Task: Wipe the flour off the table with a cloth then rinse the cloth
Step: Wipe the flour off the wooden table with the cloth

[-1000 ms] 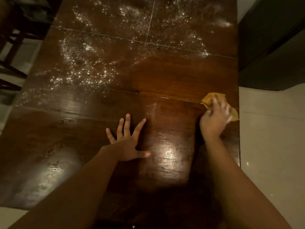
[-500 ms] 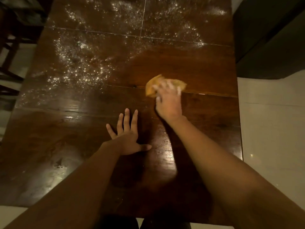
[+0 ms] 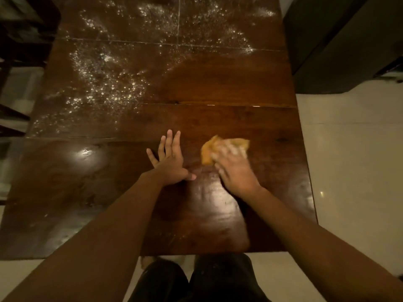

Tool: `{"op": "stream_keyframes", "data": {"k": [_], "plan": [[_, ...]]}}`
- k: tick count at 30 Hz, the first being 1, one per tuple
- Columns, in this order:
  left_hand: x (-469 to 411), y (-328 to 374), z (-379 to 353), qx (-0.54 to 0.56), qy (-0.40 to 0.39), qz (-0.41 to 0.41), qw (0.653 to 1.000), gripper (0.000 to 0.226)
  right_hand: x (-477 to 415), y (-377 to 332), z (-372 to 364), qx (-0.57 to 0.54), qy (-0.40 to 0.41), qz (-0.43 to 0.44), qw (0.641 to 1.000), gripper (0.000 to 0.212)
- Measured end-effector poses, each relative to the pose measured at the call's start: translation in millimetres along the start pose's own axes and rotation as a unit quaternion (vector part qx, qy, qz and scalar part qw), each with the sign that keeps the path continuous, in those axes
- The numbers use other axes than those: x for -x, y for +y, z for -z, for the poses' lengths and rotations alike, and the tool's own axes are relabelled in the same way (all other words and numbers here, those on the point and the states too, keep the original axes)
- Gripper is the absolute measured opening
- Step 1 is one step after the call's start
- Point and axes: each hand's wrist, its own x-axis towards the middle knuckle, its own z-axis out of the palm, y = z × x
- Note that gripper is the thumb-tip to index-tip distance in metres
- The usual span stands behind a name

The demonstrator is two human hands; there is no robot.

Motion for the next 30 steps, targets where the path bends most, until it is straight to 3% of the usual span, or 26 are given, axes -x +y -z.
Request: {"op": "stream_keyframes", "data": {"k": [2,3,5,6,8,10,11,13,16,18,20,22,25,28,30], "plan": [[10,-20,-3,-0.009,0.013,-0.039,0.999,0.126,23,-4,7,-0.007,-0.131,0.153,0.979,0.040],[19,-33,-6,-0.029,0.017,-0.056,0.998,0.118,31,1,16,-0.015,-0.172,0.189,0.967,0.041],[42,-63,-16,-0.068,0.027,-0.077,0.994,0.099,41,16,27,-0.033,-0.167,0.176,0.970,0.044],[55,-79,-21,-0.077,0.032,-0.076,0.994,0.091,44,22,29,-0.043,-0.126,0.110,0.985,0.048],[83,-108,-31,-0.087,0.038,-0.066,0.993,0.080,46,22,24,-0.094,0.010,-0.123,0.988,0.055],[109,-135,-39,-0.096,0.052,-0.061,0.992,0.074,36,-14,8,-0.117,0.150,-0.336,0.922,0.052],[120,-148,-42,-0.096,0.061,-0.058,0.992,0.073,29,-42,-4,-0.112,0.181,-0.380,0.900,0.050],[140,-173,-44,-0.090,0.078,-0.045,0.992,0.073,17,-99,-26,-0.122,0.172,-0.341,0.916,0.046],[164,-210,-45,-0.077,0.100,-0.012,0.992,0.072,26,-167,-53,-0.130,0.002,-0.096,0.987,0.043],[180,-234,-43,-0.063,0.106,0.021,0.992,0.074,45,-184,-63,-0.114,-0.111,0.090,0.983,0.043],[194,-258,-38,-0.046,0.106,0.059,0.992,0.074,53,-175,-60,-0.113,-0.170,0.183,0.962,0.044],[208,-282,-31,-0.018,0.107,0.103,0.989,0.072,40,-159,-50,-0.103,-0.171,0.163,0.966,0.045],[227,-308,-20,0.025,0.127,0.151,0.980,0.074,-3,-156,-42,-0.109,-0.068,-0.010,0.992,0.047],[238,-325,-12,0.065,0.133,0.126,0.981,0.079,-54,-200,-52,-0.090,0.026,-0.168,0.981,0.046],[244,-337,-11,0.127,0.145,0.091,0.977,0.083,-84,-243,-71,-0.070,0.022,-0.180,0.981,0.049]]}}
